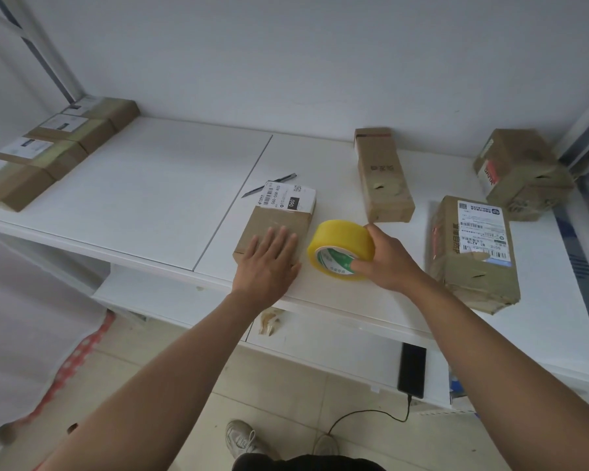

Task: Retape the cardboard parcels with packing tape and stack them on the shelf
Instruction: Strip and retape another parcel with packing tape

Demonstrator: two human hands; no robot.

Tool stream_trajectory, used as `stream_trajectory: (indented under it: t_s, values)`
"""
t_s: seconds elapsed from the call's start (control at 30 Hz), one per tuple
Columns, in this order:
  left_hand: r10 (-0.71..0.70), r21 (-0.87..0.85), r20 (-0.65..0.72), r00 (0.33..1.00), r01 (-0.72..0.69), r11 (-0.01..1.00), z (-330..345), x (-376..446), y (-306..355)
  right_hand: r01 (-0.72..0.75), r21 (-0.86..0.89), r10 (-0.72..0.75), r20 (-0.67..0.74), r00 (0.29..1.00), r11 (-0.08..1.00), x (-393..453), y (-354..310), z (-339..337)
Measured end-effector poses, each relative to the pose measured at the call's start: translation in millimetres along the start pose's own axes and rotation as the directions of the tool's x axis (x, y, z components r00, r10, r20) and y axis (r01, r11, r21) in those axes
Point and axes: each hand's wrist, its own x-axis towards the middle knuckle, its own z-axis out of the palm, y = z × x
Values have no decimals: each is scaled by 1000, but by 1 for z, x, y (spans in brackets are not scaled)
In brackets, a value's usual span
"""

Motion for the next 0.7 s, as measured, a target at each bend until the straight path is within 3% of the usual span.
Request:
stream_trajectory:
  t_s: [0.17, 0.27, 0.43, 0.5, 0.7]
  values:
    - [107, 82, -18, 994, -106, 991, 3, -1, 2, -10, 18, 10, 8, 1000, 1000, -2, 5, 4]
    - [91, 63, 6, 996, -91, 994, 1, -1, 4, -10, 16, 10, 11, 1000, 1000, -3, 5, 3]
    - [-268, -35, 69, 961, 271, 962, -4, 8, -1, -31, 19, 30, 22, 999, 999, -3, 8, 2]
    - [-324, 2, 97, 941, 325, 946, -3, 8, -4, -38, 31, 37, 23, 999, 999, -5, 7, 2]
    - [-159, -19, 78, 984, 161, 987, -1, 2, 11, -39, 45, 38, 20, 999, 998, -5, 6, 3]
